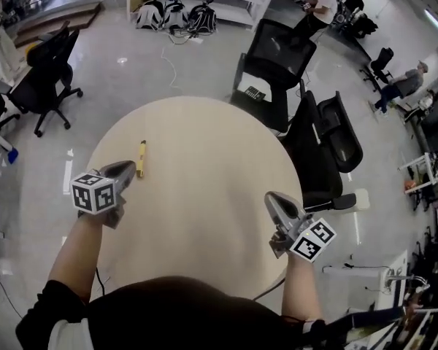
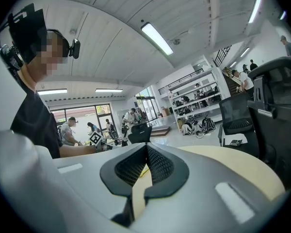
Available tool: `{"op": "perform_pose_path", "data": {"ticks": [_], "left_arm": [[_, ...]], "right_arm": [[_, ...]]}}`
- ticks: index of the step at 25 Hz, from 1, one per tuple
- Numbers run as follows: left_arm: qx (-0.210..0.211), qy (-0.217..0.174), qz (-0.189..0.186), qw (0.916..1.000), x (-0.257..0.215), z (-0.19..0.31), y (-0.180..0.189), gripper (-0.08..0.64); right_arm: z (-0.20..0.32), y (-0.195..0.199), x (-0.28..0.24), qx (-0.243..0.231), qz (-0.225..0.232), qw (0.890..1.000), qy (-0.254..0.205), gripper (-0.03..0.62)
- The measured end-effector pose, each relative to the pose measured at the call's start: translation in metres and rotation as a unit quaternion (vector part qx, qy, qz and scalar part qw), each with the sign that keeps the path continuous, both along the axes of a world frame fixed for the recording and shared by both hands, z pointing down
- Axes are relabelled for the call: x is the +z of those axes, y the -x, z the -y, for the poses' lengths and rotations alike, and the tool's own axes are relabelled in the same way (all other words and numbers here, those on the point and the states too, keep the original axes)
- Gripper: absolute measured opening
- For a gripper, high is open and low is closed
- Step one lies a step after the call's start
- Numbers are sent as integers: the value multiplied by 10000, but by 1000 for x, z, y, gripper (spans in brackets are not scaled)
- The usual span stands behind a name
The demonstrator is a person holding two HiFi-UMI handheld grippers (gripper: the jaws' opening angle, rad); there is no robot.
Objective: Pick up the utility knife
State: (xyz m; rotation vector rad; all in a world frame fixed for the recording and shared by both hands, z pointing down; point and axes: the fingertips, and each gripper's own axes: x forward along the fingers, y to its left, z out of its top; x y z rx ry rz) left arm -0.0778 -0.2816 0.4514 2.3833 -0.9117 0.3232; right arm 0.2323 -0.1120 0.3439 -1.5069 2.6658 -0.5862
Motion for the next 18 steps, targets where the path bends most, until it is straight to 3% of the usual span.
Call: {"op": "perform_pose_path", "data": {"ticks": [4, 9, 15, 18], "left_arm": [[-109, 323, 410, 9986, 42, 17, 3, 16], [-418, 729, 989, 9916, 97, 54, 8, 123], [-496, 1070, 1866, 9753, 168, 89, 2, 173], [-515, 1258, 2394, 9614, 201, 93, 6, 200]], "right_arm": [[32, 2, 26, -143, 66, 9998, 150, 14], [75, 0, 60, -352, 67, 9989, 314, 14], [120, -15, 104, -494, 135, 9978, 419, 14], [134, -23, 129, -531, 179, 9970, 526, 14]]}}
